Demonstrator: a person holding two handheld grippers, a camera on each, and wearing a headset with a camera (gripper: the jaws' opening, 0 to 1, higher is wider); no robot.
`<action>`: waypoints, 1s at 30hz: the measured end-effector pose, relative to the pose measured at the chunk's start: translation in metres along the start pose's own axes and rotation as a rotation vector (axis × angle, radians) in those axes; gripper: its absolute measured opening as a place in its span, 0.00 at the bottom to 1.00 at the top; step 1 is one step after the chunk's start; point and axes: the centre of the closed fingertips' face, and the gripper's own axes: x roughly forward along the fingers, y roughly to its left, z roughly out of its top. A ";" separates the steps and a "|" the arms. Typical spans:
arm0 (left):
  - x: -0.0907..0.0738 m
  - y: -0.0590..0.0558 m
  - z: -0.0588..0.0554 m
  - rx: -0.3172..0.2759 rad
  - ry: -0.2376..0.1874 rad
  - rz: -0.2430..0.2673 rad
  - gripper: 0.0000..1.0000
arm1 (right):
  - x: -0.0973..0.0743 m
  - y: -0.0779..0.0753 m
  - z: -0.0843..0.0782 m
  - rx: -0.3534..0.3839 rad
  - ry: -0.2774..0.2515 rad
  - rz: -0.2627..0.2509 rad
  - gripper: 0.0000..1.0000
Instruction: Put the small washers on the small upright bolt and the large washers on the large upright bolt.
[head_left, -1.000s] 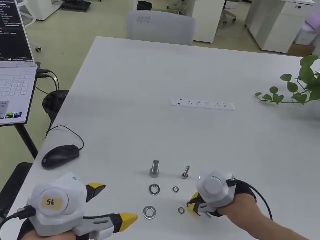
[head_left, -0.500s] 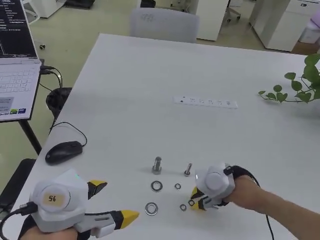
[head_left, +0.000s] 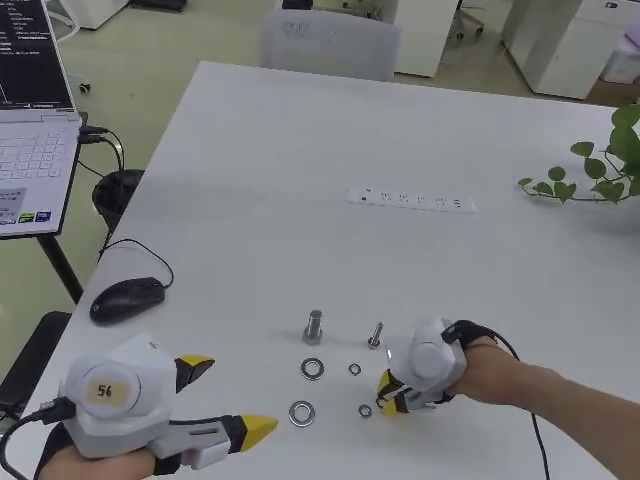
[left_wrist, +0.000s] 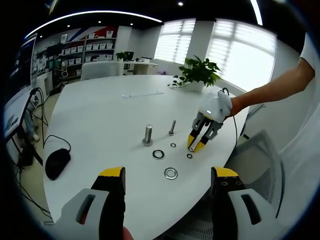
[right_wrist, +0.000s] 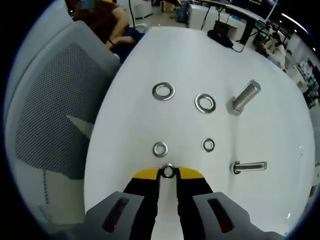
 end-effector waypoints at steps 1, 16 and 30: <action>0.000 0.000 0.001 0.003 0.000 -0.001 0.69 | 0.000 0.000 0.000 0.017 -0.003 -0.008 0.14; -0.002 0.002 -0.003 -0.003 0.005 0.003 0.69 | -0.003 -0.002 0.001 0.267 -0.100 -0.101 0.13; -0.001 0.002 -0.002 -0.007 0.005 0.004 0.69 | -0.012 -0.012 0.007 0.353 -0.162 -0.156 0.13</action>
